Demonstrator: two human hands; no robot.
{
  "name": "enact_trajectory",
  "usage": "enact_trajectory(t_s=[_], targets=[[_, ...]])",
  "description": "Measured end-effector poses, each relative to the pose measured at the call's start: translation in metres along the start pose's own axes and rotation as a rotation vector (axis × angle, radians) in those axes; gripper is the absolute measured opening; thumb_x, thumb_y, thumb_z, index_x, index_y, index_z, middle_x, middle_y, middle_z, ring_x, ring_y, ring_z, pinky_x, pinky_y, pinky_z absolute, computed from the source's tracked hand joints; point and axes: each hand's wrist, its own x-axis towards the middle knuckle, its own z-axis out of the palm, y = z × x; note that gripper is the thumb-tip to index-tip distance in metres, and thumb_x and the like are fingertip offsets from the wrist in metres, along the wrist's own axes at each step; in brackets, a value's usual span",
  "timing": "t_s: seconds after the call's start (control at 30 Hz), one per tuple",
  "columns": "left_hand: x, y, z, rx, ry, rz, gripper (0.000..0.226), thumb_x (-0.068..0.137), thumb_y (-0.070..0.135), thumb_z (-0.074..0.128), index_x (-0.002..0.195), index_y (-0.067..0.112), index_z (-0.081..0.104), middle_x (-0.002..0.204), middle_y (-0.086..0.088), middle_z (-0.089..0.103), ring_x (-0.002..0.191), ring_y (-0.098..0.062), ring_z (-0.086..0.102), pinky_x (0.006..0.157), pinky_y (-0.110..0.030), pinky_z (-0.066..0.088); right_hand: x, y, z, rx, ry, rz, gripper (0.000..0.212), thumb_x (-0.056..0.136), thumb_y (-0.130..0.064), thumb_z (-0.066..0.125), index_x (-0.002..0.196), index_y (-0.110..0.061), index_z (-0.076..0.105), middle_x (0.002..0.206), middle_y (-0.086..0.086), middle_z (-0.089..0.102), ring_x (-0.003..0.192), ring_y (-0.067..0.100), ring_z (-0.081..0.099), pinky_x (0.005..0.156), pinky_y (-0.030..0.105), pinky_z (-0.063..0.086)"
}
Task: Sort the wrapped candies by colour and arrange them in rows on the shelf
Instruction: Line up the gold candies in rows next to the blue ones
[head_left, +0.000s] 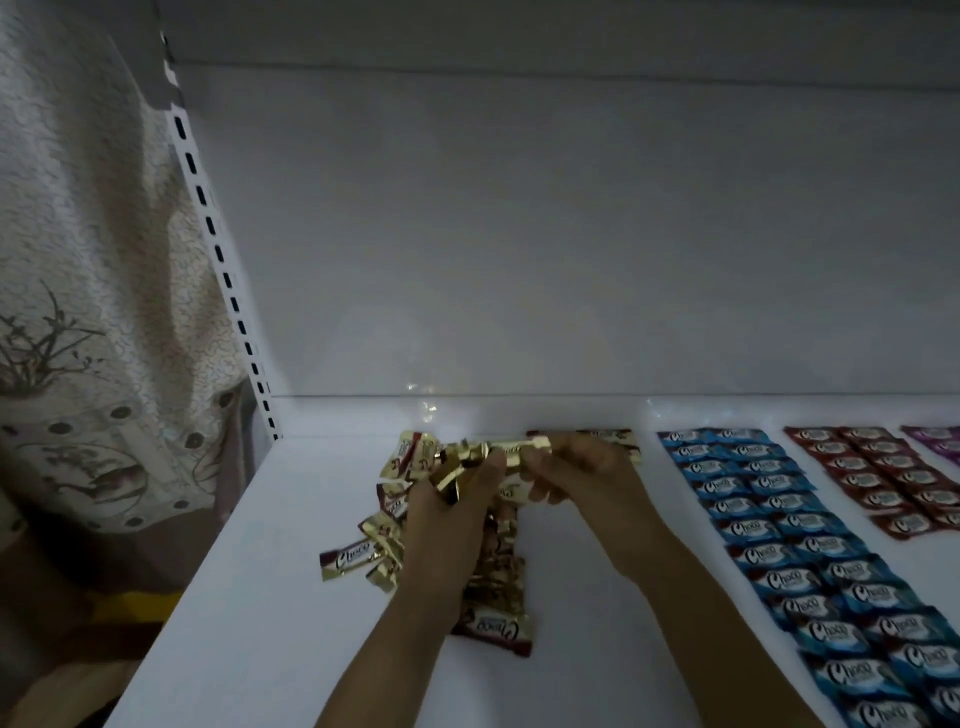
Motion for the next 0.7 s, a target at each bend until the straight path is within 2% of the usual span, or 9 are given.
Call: enact_trajectory(t_s=[0.07, 0.2, 0.3, 0.37, 0.47, 0.53, 0.63, 0.7], targets=[[0.000, -0.001, 0.000, 0.017, 0.007, 0.023, 0.019, 0.091, 0.028, 0.062, 0.076, 0.022, 0.073, 0.070, 0.005, 0.073, 0.061, -0.009, 0.065, 0.056, -0.019, 0.051, 0.002, 0.001, -0.004, 0.081, 0.056, 0.039, 0.011, 0.090, -0.009, 0.060, 0.085, -0.007, 0.069, 0.072, 0.005, 0.068, 0.061, 0.014, 0.059, 0.056, 0.024, 0.046], [0.003, -0.002, -0.001, 0.030, 0.036, 0.038, 0.020, 0.091, 0.032, 0.061, 0.081, 0.021, 0.074, 0.059, 0.005, 0.068, 0.049, -0.004, 0.056, 0.046, -0.015, 0.044, 0.005, 0.001, -0.010, 0.215, 0.084, 0.077, 0.013, 0.089, -0.007, 0.059, 0.080, -0.012, 0.067, 0.068, 0.004, 0.063, 0.057, 0.013, 0.053, 0.052, 0.023, 0.043], [0.004, -0.003, -0.002, 0.049, 0.007, 0.082, 0.015, 0.089, 0.030, 0.063, 0.082, 0.022, 0.074, 0.065, -0.003, 0.071, 0.050, -0.005, 0.056, 0.046, -0.017, 0.043, 0.004, 0.000, -0.012, 0.260, -0.021, 0.052, 0.008, 0.086, -0.011, 0.061, 0.083, -0.008, 0.068, 0.061, 0.006, 0.057, 0.052, 0.014, 0.048, 0.049, 0.022, 0.041], [0.003, -0.003, -0.003, 0.034, -0.024, 0.116, 0.013, 0.089, 0.025, 0.063, 0.086, 0.019, 0.074, 0.057, -0.002, 0.066, 0.046, -0.004, 0.054, 0.044, -0.015, 0.040, 0.002, 0.000, -0.010, 0.256, -0.081, 0.043, 0.014, 0.079, -0.019, 0.064, 0.085, -0.007, 0.069, 0.057, 0.007, 0.054, 0.049, 0.013, 0.046, 0.046, 0.021, 0.039], [0.001, -0.002, -0.002, 0.006, -0.032, 0.130, 0.011, 0.090, 0.019, 0.063, 0.085, 0.021, 0.073, 0.051, 0.004, 0.061, 0.044, -0.003, 0.052, 0.043, -0.013, 0.039, 0.001, -0.001, -0.008, 0.279, -0.129, 0.024, 0.022, 0.075, -0.024, 0.065, 0.088, -0.006, 0.068, 0.065, 0.009, 0.061, 0.052, 0.015, 0.050, 0.047, 0.023, 0.042], [0.001, 0.000, -0.001, 0.001, -0.034, 0.120, 0.011, 0.090, 0.019, 0.062, 0.087, 0.021, 0.072, 0.056, 0.006, 0.066, 0.046, -0.003, 0.054, 0.044, -0.013, 0.039, 0.001, -0.002, -0.007, 0.328, -0.142, 0.016, 0.018, 0.076, -0.024, 0.065, 0.083, -0.008, 0.065, 0.072, 0.010, 0.063, 0.055, 0.017, 0.053, 0.049, 0.025, 0.043], [0.001, 0.000, -0.001, -0.042, -0.032, 0.092, 0.015, 0.090, 0.026, 0.062, 0.080, 0.025, 0.073, 0.066, 0.001, 0.070, 0.052, -0.013, 0.055, 0.045, -0.021, 0.040, 0.001, 0.000, -0.006, 0.253, -0.089, -0.002, 0.006, 0.082, -0.010, 0.065, 0.085, -0.007, 0.062, 0.073, 0.006, 0.064, 0.057, 0.015, 0.054, 0.048, 0.024, 0.043], [0.001, 0.000, -0.002, -0.067, -0.026, 0.069, 0.021, 0.089, 0.031, 0.063, 0.070, 0.030, 0.072, 0.058, -0.004, 0.064, 0.054, -0.021, 0.053, 0.049, -0.027, 0.040, 0.002, 0.002, -0.004, 0.198, -0.043, -0.018, 0.013, 0.084, 0.000, 0.064, 0.095, -0.007, 0.061, 0.071, 0.002, 0.065, 0.056, 0.014, 0.055, 0.047, 0.023, 0.043]])
